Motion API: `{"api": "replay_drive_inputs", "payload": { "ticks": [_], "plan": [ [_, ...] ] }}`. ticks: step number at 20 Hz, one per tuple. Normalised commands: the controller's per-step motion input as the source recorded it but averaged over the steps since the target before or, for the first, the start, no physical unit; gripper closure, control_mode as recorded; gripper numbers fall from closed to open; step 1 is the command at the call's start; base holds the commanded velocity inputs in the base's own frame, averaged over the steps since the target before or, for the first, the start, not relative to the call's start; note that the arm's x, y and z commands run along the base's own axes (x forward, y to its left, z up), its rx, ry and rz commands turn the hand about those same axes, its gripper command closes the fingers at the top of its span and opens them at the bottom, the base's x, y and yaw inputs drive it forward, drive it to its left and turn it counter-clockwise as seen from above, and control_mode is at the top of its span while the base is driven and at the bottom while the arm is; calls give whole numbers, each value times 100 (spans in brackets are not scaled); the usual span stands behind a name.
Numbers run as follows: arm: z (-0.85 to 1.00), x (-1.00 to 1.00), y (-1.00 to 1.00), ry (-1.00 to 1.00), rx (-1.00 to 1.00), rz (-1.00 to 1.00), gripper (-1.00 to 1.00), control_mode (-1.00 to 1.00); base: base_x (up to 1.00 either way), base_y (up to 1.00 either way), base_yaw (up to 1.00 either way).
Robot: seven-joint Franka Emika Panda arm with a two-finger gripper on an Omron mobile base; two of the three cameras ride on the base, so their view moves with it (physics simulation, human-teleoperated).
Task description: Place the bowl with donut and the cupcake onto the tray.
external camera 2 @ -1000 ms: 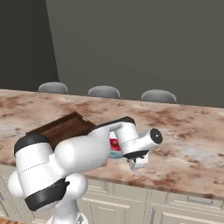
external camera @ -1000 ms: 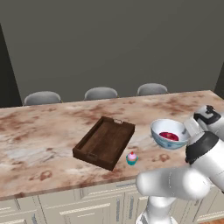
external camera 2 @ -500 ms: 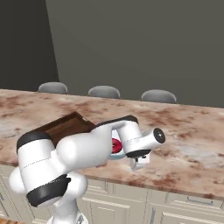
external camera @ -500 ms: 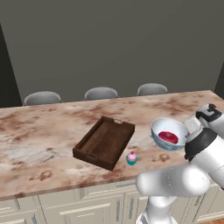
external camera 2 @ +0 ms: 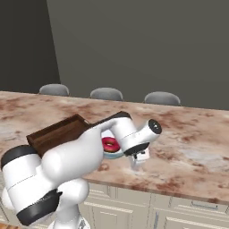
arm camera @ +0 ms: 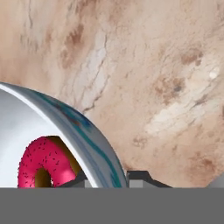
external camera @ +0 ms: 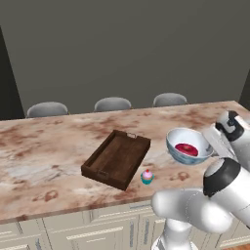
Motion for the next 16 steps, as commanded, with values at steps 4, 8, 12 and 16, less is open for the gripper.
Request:
{"api": "replay_drive_inputs", "payload": {
  "ticks": [4,8,12,16],
  "plan": [
    [69,-10,19,-1,-9,7,100,-100,0,0,0],
    [65,-1,37,-1,-7,8,100,-100,0,0,0],
    [51,6,51,0,-1,5,100,-100,0,0,0],
    [29,15,62,-1,0,3,100,-100,0,0,0]
  ]
}}
